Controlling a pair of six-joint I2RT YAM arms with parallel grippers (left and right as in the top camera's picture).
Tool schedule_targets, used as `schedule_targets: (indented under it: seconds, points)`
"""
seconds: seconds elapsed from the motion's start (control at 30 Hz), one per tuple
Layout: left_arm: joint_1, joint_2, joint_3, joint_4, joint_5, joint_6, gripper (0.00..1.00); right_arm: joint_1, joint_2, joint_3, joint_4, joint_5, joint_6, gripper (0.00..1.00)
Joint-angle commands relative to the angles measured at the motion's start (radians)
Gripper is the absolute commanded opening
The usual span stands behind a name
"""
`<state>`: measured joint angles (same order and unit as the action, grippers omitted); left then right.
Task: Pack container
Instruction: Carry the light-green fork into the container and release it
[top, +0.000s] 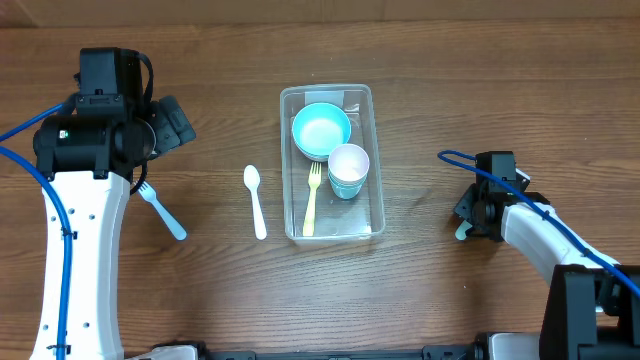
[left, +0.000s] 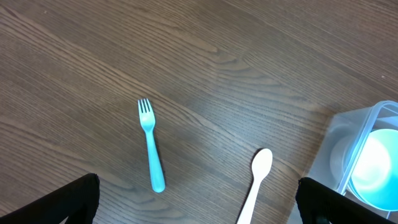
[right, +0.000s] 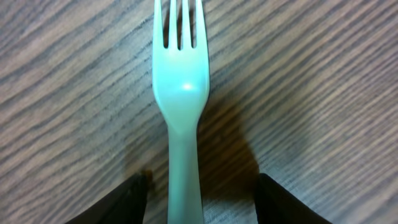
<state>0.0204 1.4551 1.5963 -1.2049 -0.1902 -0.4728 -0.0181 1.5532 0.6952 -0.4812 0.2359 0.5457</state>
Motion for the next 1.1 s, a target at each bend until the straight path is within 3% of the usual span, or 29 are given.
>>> schedule_targets:
  seconds: [0.0,0.3,0.53,0.83,1.07]
  points:
    - [0.005,-0.010,0.010,0.001,0.008,-0.018,1.00,-0.002,0.026,-0.020,0.024,0.016,0.005,0.55]
    - [0.005,-0.010,0.010,0.001,0.008,-0.018,1.00,-0.002,0.026,-0.020,0.069,0.052,0.004,0.20]
    - [0.005,-0.010,0.010,0.001,0.008,-0.018,1.00,-0.002,0.025,0.026,0.032,0.052,-0.003,0.16]
    - [0.005,-0.010,0.010,0.001,0.008,-0.018,1.00,0.013,-0.058,0.259,-0.177,0.005,-0.106,0.17]
    - [0.005,-0.010,0.010,0.001,0.008,-0.018,1.00,0.203,-0.220,0.512,-0.381,-0.032,-0.108,0.17]
